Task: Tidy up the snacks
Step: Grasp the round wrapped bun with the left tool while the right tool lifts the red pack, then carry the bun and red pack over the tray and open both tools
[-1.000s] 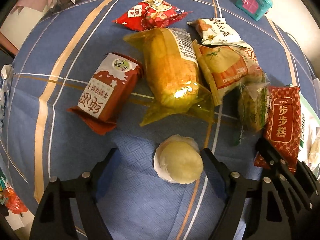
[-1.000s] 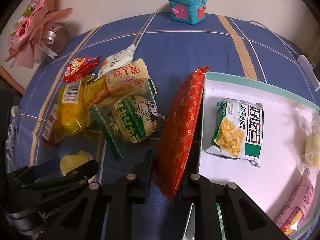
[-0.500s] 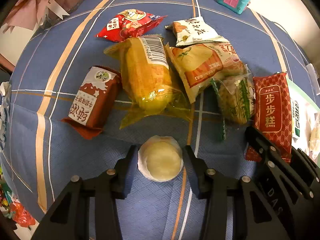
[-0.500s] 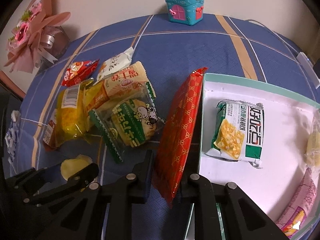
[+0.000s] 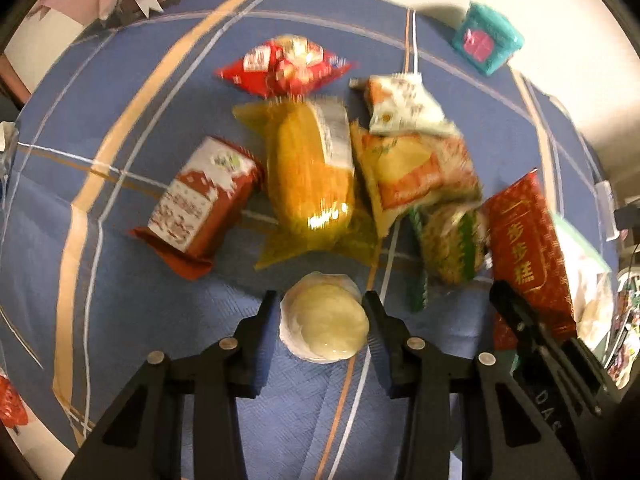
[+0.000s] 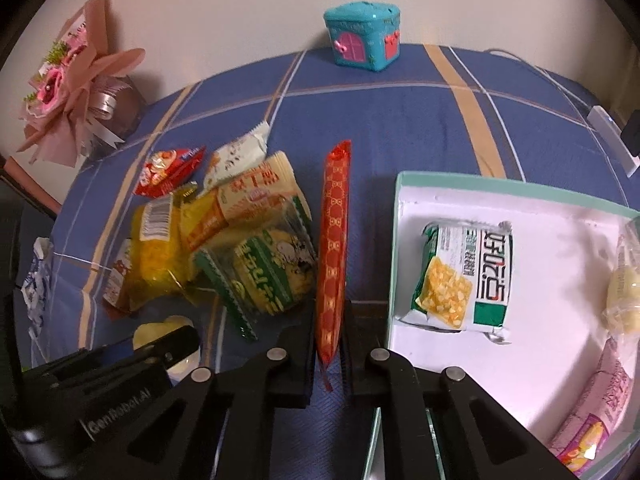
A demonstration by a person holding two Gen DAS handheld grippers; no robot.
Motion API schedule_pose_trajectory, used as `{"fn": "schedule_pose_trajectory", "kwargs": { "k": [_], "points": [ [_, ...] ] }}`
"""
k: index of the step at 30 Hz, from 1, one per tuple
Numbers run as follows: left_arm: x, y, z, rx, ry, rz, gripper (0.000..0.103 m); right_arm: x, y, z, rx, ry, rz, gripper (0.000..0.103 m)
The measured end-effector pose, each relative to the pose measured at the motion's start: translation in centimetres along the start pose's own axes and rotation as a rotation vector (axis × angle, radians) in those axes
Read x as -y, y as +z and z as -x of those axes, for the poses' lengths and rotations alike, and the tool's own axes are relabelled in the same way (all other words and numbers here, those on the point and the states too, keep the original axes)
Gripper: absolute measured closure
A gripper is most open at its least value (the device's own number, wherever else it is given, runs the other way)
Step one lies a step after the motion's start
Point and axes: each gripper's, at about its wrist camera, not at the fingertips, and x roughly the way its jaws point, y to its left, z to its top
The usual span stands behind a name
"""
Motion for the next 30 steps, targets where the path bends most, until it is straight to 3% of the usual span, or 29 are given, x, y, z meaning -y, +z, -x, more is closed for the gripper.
{"fn": "schedule_pose_trajectory", "kwargs": {
  "k": [8,13,30],
  "points": [
    [-1.2,0.7,4.8,0.1,-0.036,0.02,0.06,-0.4,0.7,3.1,0.071,0.017,0.01,0.092],
    [-0.8,0.4,5.5,0.135,-0.044,0.02,0.06,-0.6,1.3,4.7,0.111,0.034,0.011,0.092],
    [0.3,0.2,6.3,0.153,-0.061,0.01,0.06,-0.6,1.2,7.0,0.149,0.052,0.014,0.093]
  ]
}}
